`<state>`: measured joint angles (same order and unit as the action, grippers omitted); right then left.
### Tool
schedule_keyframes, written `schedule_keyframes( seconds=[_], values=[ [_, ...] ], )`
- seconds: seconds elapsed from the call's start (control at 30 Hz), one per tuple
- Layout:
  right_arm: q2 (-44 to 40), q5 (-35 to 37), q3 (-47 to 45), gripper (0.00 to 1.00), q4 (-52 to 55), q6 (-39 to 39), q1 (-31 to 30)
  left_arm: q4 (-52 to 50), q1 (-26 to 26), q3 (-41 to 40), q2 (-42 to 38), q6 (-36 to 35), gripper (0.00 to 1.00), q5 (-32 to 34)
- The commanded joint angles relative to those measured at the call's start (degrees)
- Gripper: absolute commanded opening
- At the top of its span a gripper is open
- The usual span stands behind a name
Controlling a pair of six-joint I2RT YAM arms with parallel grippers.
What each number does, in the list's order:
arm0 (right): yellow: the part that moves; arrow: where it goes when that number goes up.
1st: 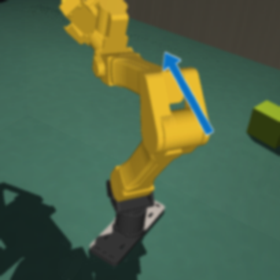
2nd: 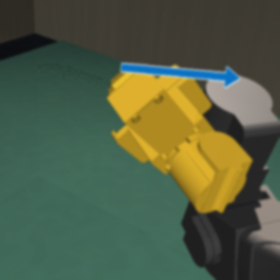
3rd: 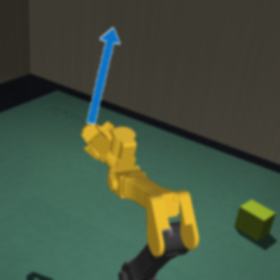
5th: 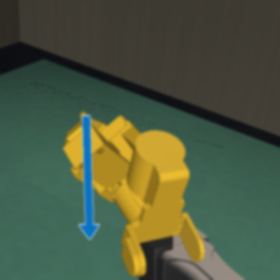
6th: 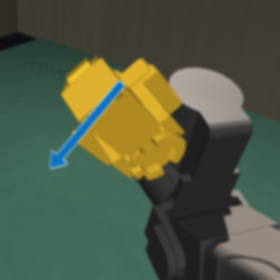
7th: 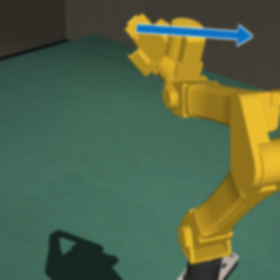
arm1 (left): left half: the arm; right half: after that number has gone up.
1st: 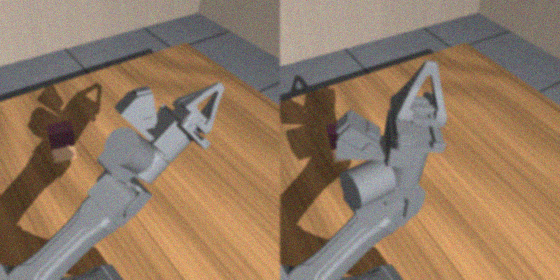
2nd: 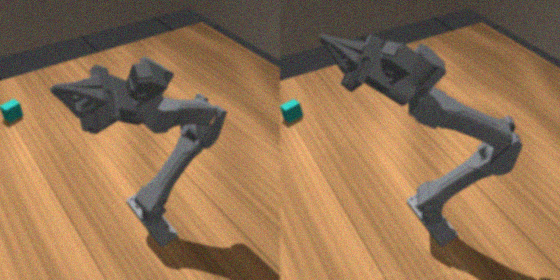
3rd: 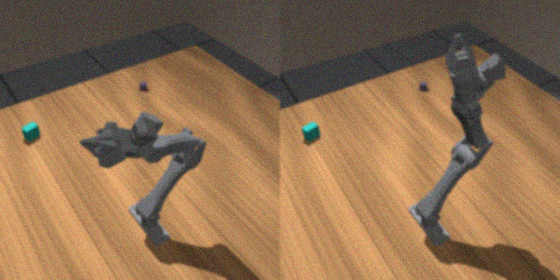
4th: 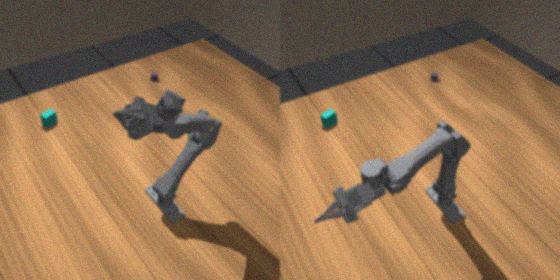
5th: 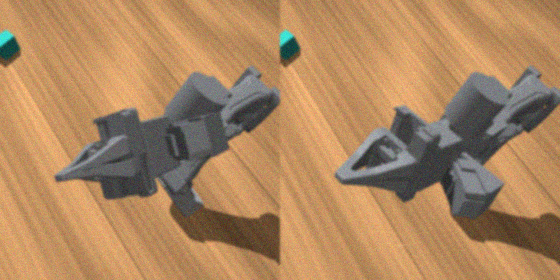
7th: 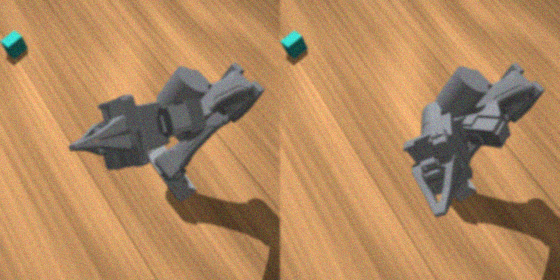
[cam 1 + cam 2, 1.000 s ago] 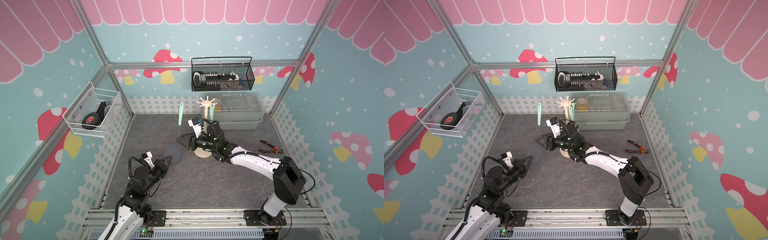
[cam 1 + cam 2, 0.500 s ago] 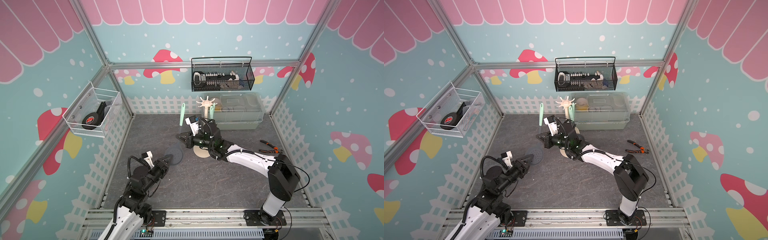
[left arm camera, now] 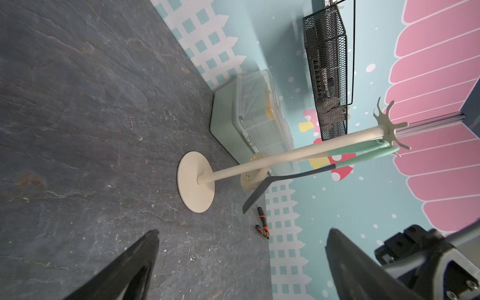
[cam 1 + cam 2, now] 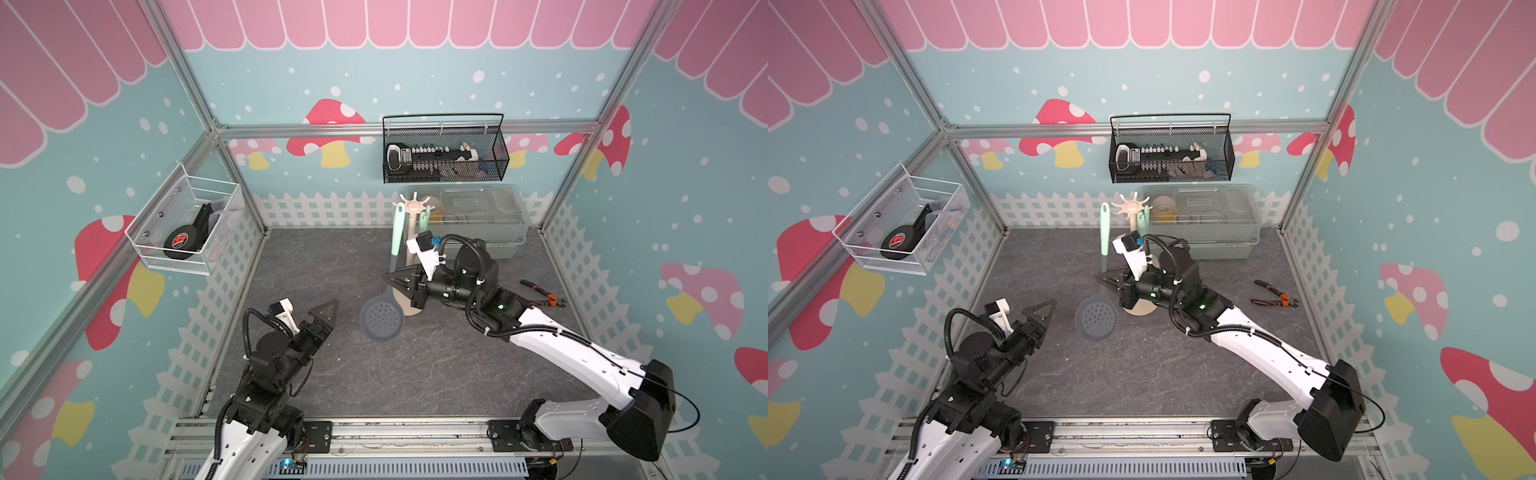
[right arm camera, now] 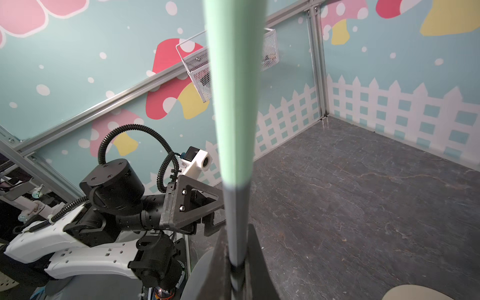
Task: Hang the skimmer on the kitchen utensil rack
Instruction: Pick up the skimmer from the center of the board, then hang the skimmer on the rack.
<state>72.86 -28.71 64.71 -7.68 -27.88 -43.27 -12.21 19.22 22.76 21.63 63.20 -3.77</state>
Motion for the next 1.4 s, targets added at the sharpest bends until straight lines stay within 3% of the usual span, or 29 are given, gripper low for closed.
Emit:
schedule_keyframes(
  seconds=[0.0,0.17,0.37,0.67,1.37],
  values=[
    [-0.8,-7.2,-3.0,0.0,-1.4,-1.9,3.3,-3.0,-0.4,2.7,3.1,-5.4,0.99,3.3],
    [0.8,-17.5,-8.5,0.0,-16.7,-12.8,8.6,-2.3,-0.6,6.1,11.4,-11.4,0.99,2.3],
    [7.3,-27.9,-5.8,0.0,-25.1,-21.3,9.7,-0.5,-0.8,6.5,15.9,-12.6,0.99,2.3],
    [10.9,-27.8,-6.6,0.0,-32.0,-26.3,10.3,-0.5,-1.1,5.4,14.9,-12.5,0.99,2.6],
    [12.7,-26.3,-10.6,0.0,-33.2,-27.9,11.6,0.0,-1.6,5.0,16.7,-11.5,0.99,2.4]
  ],
)
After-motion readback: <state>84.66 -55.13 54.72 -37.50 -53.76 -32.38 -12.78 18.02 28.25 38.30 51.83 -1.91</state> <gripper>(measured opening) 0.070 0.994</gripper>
